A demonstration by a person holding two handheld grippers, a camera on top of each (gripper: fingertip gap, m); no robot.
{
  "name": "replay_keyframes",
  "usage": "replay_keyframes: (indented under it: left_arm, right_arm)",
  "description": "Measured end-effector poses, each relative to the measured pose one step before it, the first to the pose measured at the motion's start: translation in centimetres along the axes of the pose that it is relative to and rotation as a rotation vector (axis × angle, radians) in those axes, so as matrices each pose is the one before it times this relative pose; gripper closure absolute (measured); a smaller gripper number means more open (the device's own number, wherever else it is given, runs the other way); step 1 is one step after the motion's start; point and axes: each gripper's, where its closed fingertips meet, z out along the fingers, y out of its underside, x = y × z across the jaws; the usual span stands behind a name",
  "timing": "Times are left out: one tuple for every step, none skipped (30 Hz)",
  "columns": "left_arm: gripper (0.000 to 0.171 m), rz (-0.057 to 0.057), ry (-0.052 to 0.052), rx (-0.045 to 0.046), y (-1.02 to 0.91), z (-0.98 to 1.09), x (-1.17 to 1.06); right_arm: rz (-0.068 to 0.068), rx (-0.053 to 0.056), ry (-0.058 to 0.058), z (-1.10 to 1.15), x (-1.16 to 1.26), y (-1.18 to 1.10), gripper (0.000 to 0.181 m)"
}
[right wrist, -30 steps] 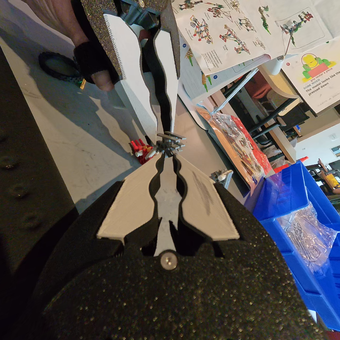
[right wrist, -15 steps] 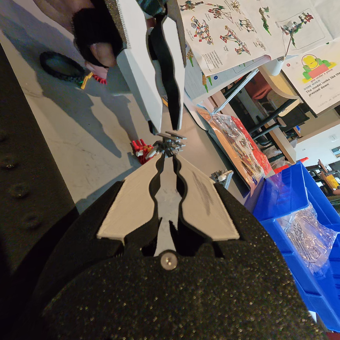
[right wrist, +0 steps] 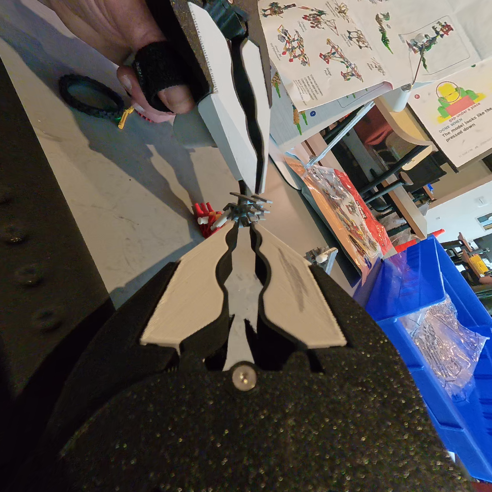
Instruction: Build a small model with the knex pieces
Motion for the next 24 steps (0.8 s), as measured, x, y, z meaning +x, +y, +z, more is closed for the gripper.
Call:
replay_keyframes:
  left_arm:
    - [0.165,-0.0022,-0.0007,0.00140,-0.008,0.009,-0.039]
    - [0.160,-0.0015,-0.0020,0.00131,-0.016,0.029,-0.065]
    - [0.159,0.0001,-0.0034,0.00247,-0.030,0.006,-0.074]
    - [0.158,0.0032,-0.0055,0.00254,-0.042,0.007,-0.081]
    - [0.159,0.0017,0.0069,0.00129,-0.015,0.026,0.132]
    - [0.161,-0.0031,0.0109,0.00148,-0.023,0.064,0.182]
    - [0.163,-0.0046,0.0049,0.00154,-0.014,0.042,0.057]
    - [0.164,-0.0024,0.0033,0.00045,-0.008,0.031,0.019]
    - [0.165,0.0006,0.0028,0.00162,-0.011,0.010,0.022]
    - [0.165,0.0006,-0.0002,0.00124,0.001,0.017,-0.007]
    - [0.165,-0.0019,0.0001,0.00071,-0.005,0.018,-0.013]
    - [0.165,-0.0022,0.0006,0.00035,-0.006,0.005,0.014]
    - [0.165,0.0014,-0.0032,-0.00062,-0.005,0.003,-0.029]
    - [0.165,0.0032,-0.0050,-0.00048,-0.002,0.019,-0.010]
    - [0.165,0.0002,-0.0073,-0.00110,0.001,0.026,-0.058]
    - [0.165,-0.0042,-0.0084,-0.00227,-0.001,0.035,-0.077]
    - [0.165,-0.0020,-0.0074,-0.00103,-0.009,0.046,-0.047]
    - [0.166,0.0022,-0.0079,-0.00079,-0.014,0.027,-0.035]
    - [0.166,0.0022,-0.0081,-0.00114,-0.002,0.031,-0.048]
    - [0.166,-0.0010,-0.0059,0.00001,-0.011,0.024,-0.033]
    - [0.166,-0.0080,-0.0062,0.00053,0.001,0.036,-0.094]
    - [0.166,-0.0113,-0.0033,0.00161,-0.010,0.058,-0.060]
    - [0.166,-0.0067,-0.0017,0.00089,-0.011,0.027,-0.045]
    - [0.166,0.0007,-0.0038,-0.00079,0.004,0.011,-0.050]
  right_arm:
    - [0.0000,-0.0001,0.0000,-0.001,0.001,0.002,0.173]
    - [0.0000,-0.0003,-0.0005,-0.002,-0.006,0.004,0.173]
    - [-0.0004,0.0000,0.0002,0.001,-0.005,-0.009,0.173]
    - [0.0000,-0.0001,-0.0002,0.000,-0.002,0.001,0.173]
    - [0.0003,-0.0011,0.0001,-0.002,0.007,0.019,0.173]
    - [0.0002,-0.0019,0.0008,0.002,0.018,0.040,0.173]
    - [0.0007,-0.0005,0.0002,-0.001,0.011,0.004,0.173]
    - [0.0005,0.0000,-0.0001,0.006,0.002,0.004,0.173]
    - [-0.0001,-0.0003,0.0005,-0.002,0.007,0.004,0.173]
    - [0.0001,-0.0001,0.0002,-0.001,0.002,0.001,0.173]
    - [-0.0001,0.0003,-0.0001,-0.006,0.003,0.002,0.173]
    - [-0.0001,0.0000,0.0001,-0.003,0.008,-0.007,0.173]
    - [-0.0005,0.0000,0.0004,0.005,-0.008,-0.001,0.173]
    - [-0.0006,-0.0003,0.0008,-0.002,0.016,0.005,0.173]
    - [0.0005,0.0001,0.0006,-0.004,0.021,0.001,0.173]
    - [-0.0002,-0.0002,0.0014,0.006,0.017,-0.004,0.173]
    - [-0.0002,-0.0006,0.0015,0.001,0.030,0.012,0.173]
    - [0.0002,-0.0002,0.0010,-0.009,0.015,0.009,0.173]
    - [0.0000,-0.0001,0.0008,-0.001,0.012,0.001,0.173]
    - [0.0007,-0.0004,0.0005,0.009,0.017,0.012,0.173]
    - [0.0010,-0.0006,0.0010,0.010,0.035,0.011,0.173]
    - [0.0010,-0.0012,0.0014,0.011,0.025,0.018,0.173]
    - [0.0020,-0.0001,-0.0002,0.002,0.031,0.012,0.173]
    - [0.0015,0.0002,-0.0004,-0.001,0.015,-0.005,0.173]
